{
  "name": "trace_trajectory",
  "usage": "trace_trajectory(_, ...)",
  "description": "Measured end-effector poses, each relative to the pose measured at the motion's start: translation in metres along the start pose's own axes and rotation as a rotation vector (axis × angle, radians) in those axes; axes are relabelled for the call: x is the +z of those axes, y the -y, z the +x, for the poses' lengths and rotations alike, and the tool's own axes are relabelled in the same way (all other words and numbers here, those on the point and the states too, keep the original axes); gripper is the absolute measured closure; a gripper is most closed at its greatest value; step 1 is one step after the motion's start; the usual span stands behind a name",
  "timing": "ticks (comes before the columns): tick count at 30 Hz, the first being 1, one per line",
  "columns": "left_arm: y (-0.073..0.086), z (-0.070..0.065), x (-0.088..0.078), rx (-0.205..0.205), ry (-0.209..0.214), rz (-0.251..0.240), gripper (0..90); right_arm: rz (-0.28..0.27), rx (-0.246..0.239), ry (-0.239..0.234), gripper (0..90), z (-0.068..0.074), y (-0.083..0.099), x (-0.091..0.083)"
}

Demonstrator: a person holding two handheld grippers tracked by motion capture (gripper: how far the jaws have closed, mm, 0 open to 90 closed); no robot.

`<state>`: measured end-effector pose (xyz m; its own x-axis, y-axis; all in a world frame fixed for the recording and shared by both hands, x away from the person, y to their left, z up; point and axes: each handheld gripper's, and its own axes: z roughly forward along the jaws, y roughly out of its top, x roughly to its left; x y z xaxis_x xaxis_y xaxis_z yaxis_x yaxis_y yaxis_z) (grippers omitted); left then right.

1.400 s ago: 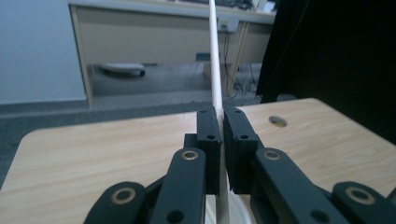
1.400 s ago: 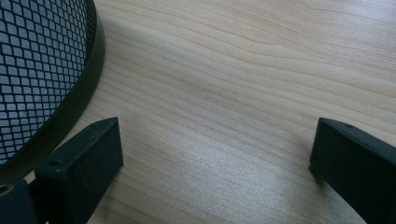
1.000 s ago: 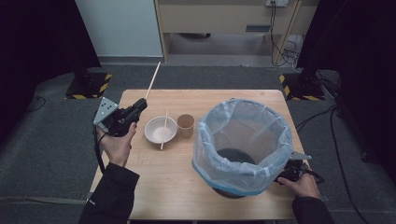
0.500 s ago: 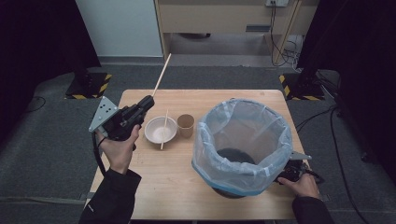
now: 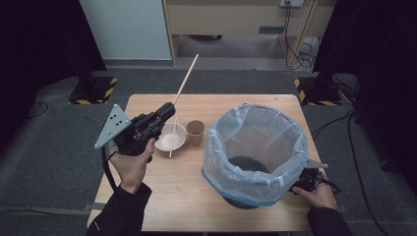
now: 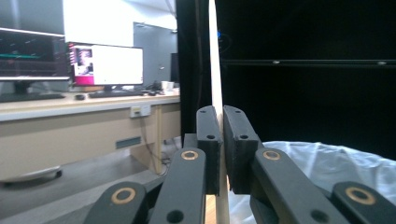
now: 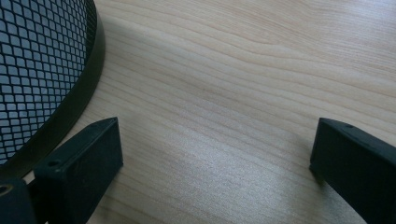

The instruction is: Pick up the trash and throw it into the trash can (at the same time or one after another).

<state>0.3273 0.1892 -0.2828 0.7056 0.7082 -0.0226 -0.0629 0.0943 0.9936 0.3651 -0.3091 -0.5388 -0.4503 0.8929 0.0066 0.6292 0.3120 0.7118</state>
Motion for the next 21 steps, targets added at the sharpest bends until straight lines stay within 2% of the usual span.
trace_trajectory(7,-0.003,-0.021,0.010,0.018,0.069,-0.007,85.3,-0.001,0.000,0.000,2.5,0.000,0.000,0.000)
trace_trajectory(14,-0.004,-0.041,0.030,0.006,0.132,-0.020,85.3,0.000,0.000,0.000,2.5,0.000,0.000,0.000)
trace_trajectory(21,0.000,-0.061,0.053,-0.005,0.188,-0.007,85.3,0.000,0.000,0.000,2.5,0.000,0.000,0.000)
